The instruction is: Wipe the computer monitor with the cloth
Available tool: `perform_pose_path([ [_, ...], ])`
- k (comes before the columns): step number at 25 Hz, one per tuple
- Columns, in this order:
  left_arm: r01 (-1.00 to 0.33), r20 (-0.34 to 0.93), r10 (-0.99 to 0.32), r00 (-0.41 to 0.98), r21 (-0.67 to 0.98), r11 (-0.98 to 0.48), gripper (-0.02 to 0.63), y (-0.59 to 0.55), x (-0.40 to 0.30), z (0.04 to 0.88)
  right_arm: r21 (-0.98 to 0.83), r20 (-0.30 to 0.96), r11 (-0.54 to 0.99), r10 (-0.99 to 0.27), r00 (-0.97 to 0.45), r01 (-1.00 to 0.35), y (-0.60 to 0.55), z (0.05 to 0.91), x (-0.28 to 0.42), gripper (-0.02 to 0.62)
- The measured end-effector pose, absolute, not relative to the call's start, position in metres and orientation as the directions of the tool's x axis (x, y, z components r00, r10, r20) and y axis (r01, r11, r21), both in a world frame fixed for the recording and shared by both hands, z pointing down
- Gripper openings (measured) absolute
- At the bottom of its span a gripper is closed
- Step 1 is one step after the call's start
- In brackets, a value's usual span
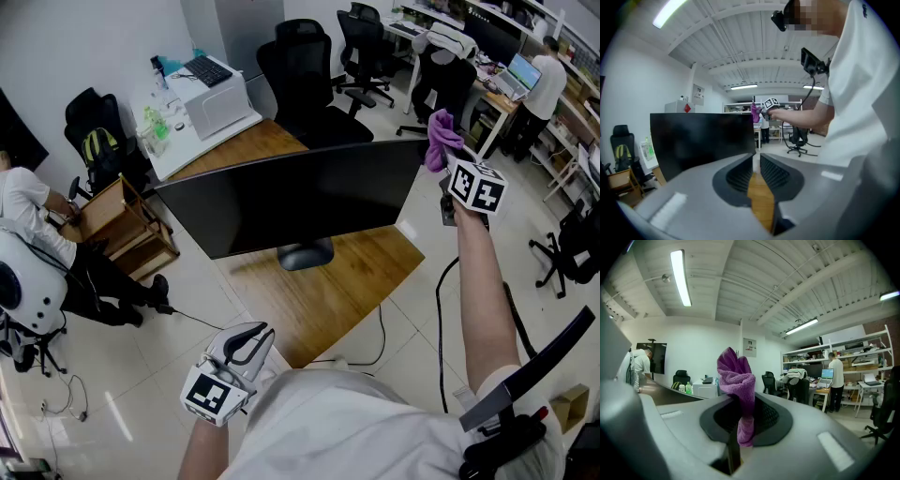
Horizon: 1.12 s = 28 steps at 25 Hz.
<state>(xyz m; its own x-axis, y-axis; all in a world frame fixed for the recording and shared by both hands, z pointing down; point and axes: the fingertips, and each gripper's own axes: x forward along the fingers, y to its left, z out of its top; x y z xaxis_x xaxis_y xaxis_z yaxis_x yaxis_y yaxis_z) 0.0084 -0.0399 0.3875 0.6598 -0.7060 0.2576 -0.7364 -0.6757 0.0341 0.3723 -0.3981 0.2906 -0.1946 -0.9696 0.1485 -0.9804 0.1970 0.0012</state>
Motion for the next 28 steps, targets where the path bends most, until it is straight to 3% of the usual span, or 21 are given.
perform_pose_path([
  [28,-0.713,0.212,-0.692,0.690,0.034,-0.701,0.070,-0.045,-0.066,0.402,0.055,0.157,0.228,-0.963,-0.217,-0.972,-0.383,0.279,0.269,0.048],
])
